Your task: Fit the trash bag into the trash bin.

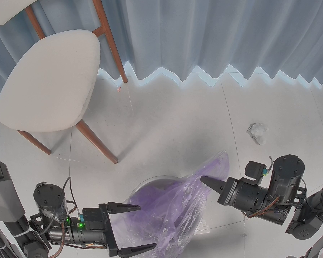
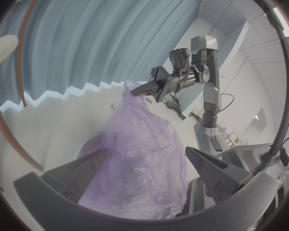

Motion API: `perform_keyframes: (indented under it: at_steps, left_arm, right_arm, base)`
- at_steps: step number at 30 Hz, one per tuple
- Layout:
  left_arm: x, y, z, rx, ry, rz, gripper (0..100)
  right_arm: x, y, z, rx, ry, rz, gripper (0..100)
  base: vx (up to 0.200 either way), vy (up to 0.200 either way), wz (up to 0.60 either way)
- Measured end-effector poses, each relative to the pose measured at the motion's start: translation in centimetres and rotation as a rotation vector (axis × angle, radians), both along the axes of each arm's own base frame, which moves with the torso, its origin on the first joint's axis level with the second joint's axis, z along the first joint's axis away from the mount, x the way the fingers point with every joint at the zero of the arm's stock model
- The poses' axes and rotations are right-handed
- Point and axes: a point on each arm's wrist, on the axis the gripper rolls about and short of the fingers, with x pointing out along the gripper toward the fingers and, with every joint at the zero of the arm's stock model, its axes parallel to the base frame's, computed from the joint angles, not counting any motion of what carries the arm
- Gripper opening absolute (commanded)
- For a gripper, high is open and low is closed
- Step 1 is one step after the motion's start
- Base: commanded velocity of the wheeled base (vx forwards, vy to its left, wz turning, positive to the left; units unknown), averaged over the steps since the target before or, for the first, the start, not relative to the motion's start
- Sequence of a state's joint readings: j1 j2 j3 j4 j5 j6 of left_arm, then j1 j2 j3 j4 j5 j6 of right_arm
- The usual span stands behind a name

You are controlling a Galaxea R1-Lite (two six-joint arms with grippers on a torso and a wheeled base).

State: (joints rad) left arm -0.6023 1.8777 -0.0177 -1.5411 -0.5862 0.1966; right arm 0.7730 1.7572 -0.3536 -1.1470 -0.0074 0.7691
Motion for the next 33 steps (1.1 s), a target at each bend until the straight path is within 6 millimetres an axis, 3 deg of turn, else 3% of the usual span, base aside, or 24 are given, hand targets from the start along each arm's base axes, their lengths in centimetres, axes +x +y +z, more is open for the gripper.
perform_keyframes:
  at_steps: [11,18,33]
  left_arm:
    - [-1.4,-1.3,0.7,-0.003,-0.034,-0.022,100]
    - [-1.6,-2.1,-0.3,0.032,0.008,-0.007,100]
    - [0.5,-3.9,-1.2,0.022,0.048,0.102,100]
  right_arm:
    - [1.2,0.9,-0.2,0.053,-0.068,-0.072,0]
    - [1.3,1.6,-0.6,0.072,-0.089,-0.070,0]
    - [0.4,2.1,-0.7,0.066,-0.092,-0.056,0]
  base:
    - [0.000,0.000,0.00]
    - [0.000,0.000,0.00]
    - [0.000,0.000,0.00]
